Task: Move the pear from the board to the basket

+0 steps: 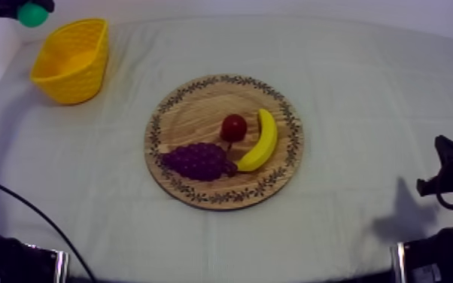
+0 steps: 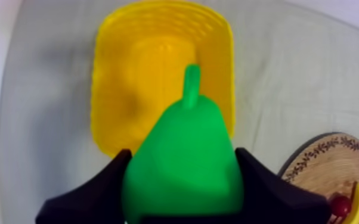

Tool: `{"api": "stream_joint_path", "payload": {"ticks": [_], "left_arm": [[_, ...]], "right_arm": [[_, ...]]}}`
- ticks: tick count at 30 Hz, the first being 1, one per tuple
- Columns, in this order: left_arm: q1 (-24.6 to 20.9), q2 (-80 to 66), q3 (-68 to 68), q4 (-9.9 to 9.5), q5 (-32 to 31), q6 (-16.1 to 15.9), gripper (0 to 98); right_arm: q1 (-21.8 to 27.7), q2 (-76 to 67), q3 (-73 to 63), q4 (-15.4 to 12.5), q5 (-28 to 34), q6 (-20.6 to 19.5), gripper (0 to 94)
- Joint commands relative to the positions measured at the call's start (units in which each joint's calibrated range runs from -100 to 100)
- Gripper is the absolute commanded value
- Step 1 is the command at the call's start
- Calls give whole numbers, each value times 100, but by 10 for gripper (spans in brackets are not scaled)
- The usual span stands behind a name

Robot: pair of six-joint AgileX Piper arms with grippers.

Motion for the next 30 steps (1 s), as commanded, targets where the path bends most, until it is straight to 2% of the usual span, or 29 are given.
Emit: {"api": "stream_joint_path", "payload": {"ticks": [1,16,30], "left_arm": [[-88,84,-42,0,8,-6,382],[-177,1650,-134,165,-709,-18,386],[-164,2407,-33,201,-1078,-15,425]], "right_arm": [[-1,0,-2,-2,-5,0,4],[-1,0,-2,-2,-5,3,4],[-1,0,-2,-2,-5,0,4]]}}
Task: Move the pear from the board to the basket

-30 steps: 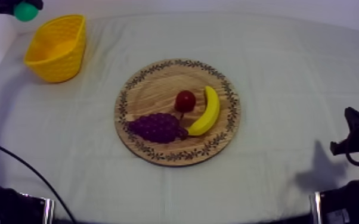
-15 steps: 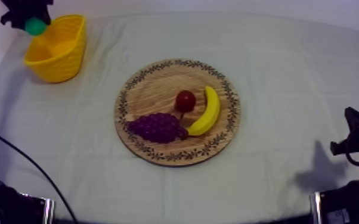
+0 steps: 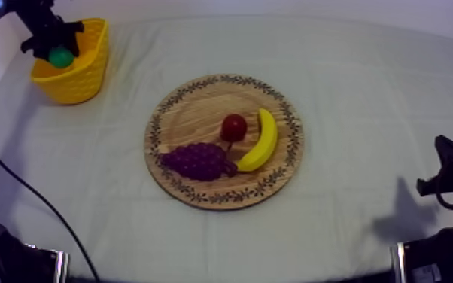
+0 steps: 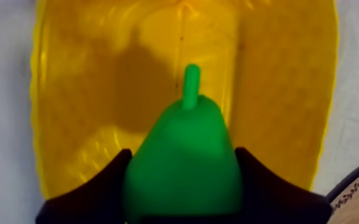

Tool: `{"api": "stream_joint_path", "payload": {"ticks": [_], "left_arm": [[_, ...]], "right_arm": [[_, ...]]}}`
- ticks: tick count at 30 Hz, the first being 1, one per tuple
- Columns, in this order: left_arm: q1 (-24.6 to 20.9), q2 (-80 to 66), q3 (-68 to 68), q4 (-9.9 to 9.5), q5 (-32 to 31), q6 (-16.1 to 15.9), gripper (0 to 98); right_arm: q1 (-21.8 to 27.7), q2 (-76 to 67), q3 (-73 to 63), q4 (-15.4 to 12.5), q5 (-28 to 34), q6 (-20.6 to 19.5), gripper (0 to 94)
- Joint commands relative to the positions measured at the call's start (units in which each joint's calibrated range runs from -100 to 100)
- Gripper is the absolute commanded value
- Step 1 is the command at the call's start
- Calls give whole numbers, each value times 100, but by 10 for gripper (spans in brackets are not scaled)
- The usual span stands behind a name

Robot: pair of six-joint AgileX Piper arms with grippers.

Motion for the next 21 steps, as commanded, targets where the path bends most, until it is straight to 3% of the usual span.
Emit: {"api": "stream_joint_path", "payload": {"ticks": [1,7,21], "left_arm": [[5,19,4,-16,-11,-6,431],[33,71,4,-11,-44,-7,510],[33,180,-91,-2,-67,80,853]], "right_arm": [[-1,0,-2,-2,-5,1,4],[-1,0,-2,-2,-5,1,4],[-1,0,-2,-2,-5,2,4]]}}
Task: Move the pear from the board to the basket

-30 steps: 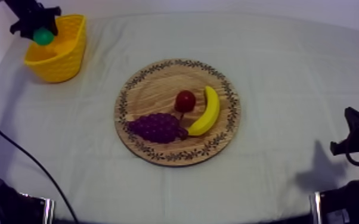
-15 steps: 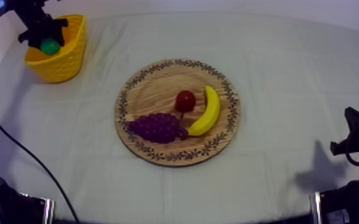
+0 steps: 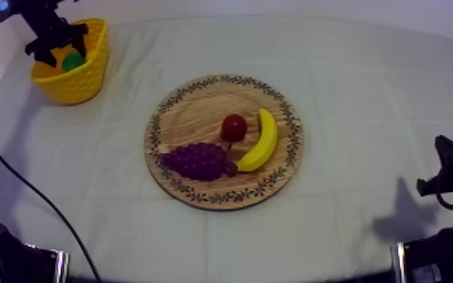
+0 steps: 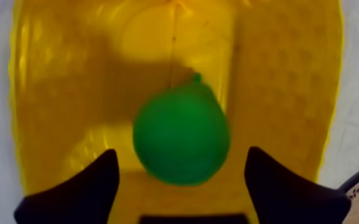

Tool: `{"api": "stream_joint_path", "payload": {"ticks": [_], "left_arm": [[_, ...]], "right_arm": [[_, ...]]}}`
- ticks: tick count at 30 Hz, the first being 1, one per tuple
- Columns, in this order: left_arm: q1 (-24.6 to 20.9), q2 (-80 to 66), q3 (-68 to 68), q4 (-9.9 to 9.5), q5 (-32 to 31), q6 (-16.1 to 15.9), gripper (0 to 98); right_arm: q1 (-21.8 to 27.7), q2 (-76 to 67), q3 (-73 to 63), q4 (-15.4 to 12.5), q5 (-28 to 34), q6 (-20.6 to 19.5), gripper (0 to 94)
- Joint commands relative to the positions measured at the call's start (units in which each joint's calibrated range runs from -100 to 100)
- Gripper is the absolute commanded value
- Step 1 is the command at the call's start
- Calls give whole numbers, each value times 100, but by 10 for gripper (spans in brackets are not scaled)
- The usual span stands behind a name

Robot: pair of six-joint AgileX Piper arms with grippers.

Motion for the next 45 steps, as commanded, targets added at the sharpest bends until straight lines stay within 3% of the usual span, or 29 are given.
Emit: {"api": "stream_joint_path", "payload": {"ticks": [1,9,33,45], "left_arm": [[-9,9,-4,-7,-1,11,871],[-64,3,75,-37,-19,43,942],[37,-1393,711,-67,314,102,959],[215,-2733,1168,-94,672,127,815]], "right_arm": [[-1,0,-2,-2,2,3,4],[-1,0,-2,-2,2,2,4],[-1,0,-2,-2,2,-1,4],[-1,0,-2,-2,2,3,4]]}}
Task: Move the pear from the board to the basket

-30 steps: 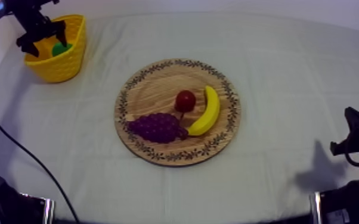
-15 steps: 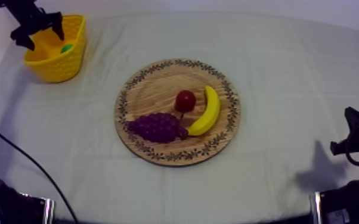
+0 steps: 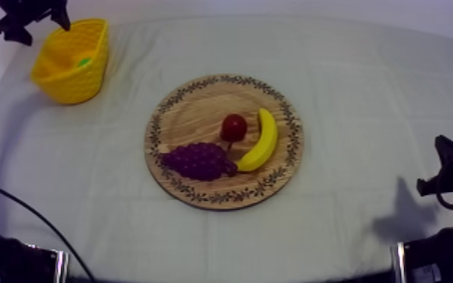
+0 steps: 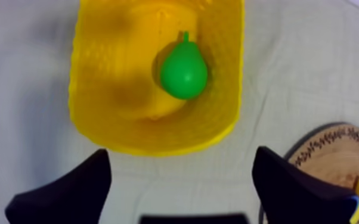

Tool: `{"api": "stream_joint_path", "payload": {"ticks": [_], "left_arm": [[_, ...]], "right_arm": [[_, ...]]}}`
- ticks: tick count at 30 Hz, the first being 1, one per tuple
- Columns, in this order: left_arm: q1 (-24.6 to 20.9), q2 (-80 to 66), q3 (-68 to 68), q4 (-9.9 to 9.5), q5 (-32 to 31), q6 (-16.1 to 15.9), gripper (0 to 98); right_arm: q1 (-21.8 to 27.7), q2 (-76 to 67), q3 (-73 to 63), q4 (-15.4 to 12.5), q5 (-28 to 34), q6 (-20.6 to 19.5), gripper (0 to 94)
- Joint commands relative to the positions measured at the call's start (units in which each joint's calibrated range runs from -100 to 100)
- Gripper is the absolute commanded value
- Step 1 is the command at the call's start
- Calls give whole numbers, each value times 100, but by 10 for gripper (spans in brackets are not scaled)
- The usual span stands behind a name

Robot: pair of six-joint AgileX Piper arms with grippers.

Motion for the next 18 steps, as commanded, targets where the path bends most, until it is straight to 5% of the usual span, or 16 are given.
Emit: {"api": "stream_joint_path", "payload": {"ticks": [1,18], "left_arm": [[15,-250,115,-2,1,-2,796],[-6,-1721,1609,-89,-563,-19,363]], "right_arm": [[-1,0,-2,-2,-6,5,4],[-1,0,-2,-2,-6,3,4]]}}
